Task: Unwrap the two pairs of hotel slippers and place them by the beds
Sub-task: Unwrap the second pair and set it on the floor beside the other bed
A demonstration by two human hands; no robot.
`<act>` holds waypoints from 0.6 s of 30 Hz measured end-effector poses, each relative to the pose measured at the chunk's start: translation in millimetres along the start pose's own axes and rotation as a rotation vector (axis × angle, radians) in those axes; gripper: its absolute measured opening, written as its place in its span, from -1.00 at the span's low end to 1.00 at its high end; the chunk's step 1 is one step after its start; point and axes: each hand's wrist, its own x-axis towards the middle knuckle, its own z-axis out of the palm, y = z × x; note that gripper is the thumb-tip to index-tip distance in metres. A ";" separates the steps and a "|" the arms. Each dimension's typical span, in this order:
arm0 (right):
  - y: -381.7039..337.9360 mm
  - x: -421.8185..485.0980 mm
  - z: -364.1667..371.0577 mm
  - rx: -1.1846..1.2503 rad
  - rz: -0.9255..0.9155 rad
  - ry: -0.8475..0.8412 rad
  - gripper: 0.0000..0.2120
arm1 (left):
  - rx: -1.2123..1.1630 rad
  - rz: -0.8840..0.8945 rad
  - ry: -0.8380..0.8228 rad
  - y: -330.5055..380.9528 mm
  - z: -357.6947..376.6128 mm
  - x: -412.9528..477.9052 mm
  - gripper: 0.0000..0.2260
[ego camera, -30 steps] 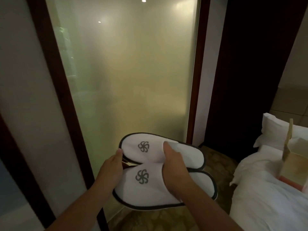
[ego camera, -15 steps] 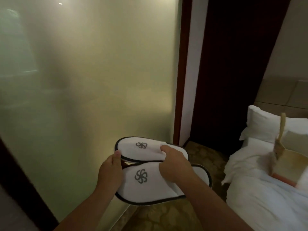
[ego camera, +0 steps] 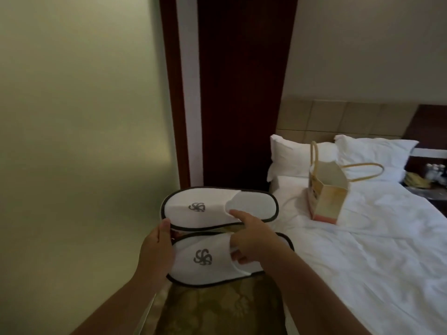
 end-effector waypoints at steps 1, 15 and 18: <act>0.6 5.1 -5.5 0.128 0.066 -0.034 -0.31 | -0.006 -0.008 -0.021 -1.8 7.8 10.0 -0.55; 73.0 164.5 -100.6 0.843 0.310 -0.087 -0.67 | 0.119 0.042 -0.246 -12.5 178.9 126.8 -0.70; 91.0 211.3 -110.0 0.848 0.381 0.035 -0.70 | 0.160 0.003 -0.264 -22.8 212.9 154.6 -0.71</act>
